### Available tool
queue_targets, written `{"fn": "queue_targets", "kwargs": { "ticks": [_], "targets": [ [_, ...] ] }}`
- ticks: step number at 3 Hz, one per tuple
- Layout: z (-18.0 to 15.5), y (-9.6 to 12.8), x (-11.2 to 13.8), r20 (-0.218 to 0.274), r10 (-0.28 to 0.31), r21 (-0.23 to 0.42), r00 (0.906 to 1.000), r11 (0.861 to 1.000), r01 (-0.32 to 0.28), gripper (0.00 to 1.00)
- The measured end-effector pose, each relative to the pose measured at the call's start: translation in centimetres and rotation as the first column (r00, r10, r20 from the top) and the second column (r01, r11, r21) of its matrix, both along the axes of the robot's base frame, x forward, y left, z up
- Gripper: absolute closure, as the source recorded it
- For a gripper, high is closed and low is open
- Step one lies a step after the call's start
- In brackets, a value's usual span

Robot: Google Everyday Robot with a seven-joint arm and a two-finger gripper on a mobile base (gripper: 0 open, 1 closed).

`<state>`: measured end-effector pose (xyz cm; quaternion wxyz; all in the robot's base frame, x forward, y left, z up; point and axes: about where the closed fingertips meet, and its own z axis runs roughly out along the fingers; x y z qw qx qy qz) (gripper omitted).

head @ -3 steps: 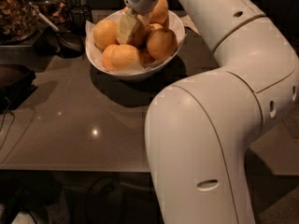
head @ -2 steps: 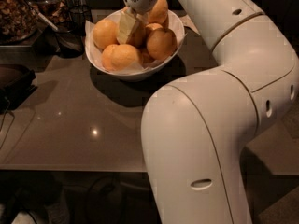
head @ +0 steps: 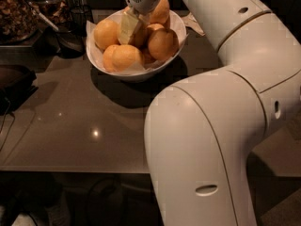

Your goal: Pick orange from white bowl

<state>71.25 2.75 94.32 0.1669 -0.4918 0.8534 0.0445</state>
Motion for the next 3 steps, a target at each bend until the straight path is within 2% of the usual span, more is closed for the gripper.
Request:
{"fn": "queue_targets", "kwargs": {
  "ticks": [1, 2, 3],
  "targets": [
    [0.5, 0.5, -0.1, 0.018, 0.017, 0.032, 0.9997, 0.999, -0.018, 1.00],
    [2.5, 1.0, -1.3, 0.044, 0.069, 0.110, 0.9966, 0.991, -0.074, 1.00],
    [4.1, 1.4, -2.7, 0.064, 0.119, 0.177, 0.9909, 0.976, -0.128, 1.00]
  ]
}}
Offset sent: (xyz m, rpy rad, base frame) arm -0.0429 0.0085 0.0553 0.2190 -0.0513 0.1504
